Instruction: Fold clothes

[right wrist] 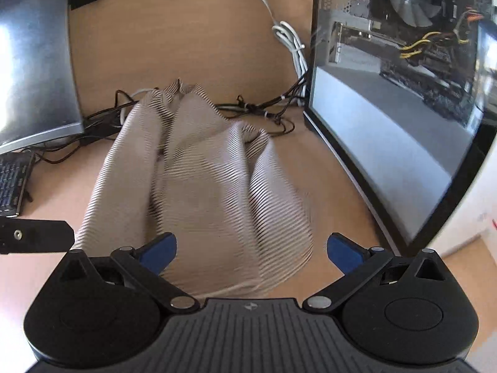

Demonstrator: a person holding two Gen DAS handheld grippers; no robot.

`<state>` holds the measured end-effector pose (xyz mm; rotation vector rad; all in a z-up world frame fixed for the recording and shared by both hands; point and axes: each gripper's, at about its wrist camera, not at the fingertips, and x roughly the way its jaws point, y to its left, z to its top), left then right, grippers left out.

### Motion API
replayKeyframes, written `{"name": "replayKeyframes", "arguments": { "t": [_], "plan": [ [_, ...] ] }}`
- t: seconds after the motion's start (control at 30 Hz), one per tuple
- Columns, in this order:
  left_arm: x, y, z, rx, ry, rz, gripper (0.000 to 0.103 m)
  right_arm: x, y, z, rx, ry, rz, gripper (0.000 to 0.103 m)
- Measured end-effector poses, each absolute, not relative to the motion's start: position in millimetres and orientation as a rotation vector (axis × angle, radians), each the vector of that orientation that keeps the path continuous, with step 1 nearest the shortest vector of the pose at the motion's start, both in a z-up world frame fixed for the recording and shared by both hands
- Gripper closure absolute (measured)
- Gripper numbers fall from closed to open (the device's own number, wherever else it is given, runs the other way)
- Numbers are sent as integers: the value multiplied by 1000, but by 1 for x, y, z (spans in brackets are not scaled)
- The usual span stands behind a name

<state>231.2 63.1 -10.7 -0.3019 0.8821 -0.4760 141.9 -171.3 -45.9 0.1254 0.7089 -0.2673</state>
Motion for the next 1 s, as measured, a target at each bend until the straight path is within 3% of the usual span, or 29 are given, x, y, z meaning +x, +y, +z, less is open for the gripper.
{"name": "replayKeyframes", "arguments": {
  "t": [0.13,0.23,0.4,0.57,0.67,0.87,1.0],
  "plan": [
    [248,34,-18,-246,901,-390,2,170,-204,-50,226,681,-136,0],
    [262,24,-26,-230,931,-317,15,202,-224,-63,369,697,-9,0],
    [267,20,-37,-214,984,-279,23,249,-234,-98,575,776,155,0],
    [261,30,-52,-184,1046,-266,73,244,-217,-108,432,773,200,0],
    [254,45,-52,-195,1040,-267,83,228,-204,-108,298,810,271,0],
    [215,96,-37,-195,1034,-223,92,174,-196,-109,237,904,482,0],
    [192,150,-23,-230,1012,-125,96,141,-212,-116,463,968,590,0]
  ]
}}
